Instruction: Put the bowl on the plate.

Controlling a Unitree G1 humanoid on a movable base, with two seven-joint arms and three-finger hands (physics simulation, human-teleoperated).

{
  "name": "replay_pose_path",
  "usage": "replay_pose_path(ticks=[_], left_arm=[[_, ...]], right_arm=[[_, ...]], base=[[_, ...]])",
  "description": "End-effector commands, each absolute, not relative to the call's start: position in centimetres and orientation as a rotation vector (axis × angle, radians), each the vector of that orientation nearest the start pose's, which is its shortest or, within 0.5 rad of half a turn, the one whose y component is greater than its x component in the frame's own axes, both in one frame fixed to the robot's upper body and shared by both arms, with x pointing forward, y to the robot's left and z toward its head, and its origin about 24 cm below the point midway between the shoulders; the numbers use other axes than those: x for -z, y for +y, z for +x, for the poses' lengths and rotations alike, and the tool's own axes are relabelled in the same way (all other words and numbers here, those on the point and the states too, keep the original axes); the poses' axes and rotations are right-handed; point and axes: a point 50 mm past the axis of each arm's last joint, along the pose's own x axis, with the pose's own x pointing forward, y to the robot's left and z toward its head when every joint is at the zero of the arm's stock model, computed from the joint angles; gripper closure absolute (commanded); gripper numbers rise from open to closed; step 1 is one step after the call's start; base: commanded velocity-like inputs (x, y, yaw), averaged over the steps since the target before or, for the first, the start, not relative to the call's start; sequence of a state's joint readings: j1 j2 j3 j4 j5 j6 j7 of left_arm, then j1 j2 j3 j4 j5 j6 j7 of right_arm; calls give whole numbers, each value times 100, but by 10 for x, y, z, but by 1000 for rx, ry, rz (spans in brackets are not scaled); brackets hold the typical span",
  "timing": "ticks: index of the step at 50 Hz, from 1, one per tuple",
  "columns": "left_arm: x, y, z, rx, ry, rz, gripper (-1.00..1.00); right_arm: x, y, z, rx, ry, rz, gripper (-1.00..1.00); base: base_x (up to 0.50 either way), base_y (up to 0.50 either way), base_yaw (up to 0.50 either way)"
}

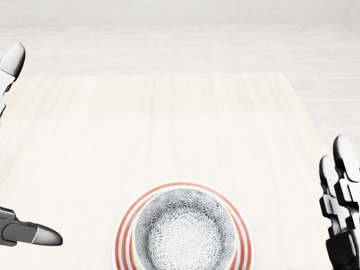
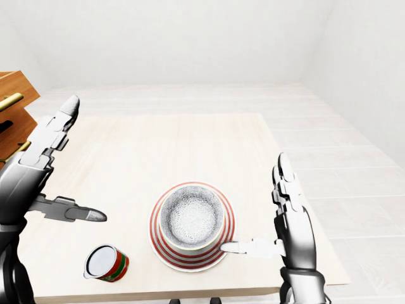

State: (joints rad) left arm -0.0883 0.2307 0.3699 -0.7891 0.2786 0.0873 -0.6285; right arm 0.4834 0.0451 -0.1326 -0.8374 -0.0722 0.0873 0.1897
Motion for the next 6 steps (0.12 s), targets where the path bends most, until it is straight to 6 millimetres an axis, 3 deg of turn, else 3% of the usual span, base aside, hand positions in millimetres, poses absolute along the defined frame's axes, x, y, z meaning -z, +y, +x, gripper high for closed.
replay_pose_path(ticks=[1, 6], left_arm=[[-222, 199, 194, 166, -561, 797, -100], [-222, 200, 193, 166, -559, 802, -100]], right_arm=[[-153, -192, 132, 109, -315, -255, -100], [-161, -195, 126, 120, -339, -290, -100]], base=[[0, 0, 0], [0, 0, 0]])
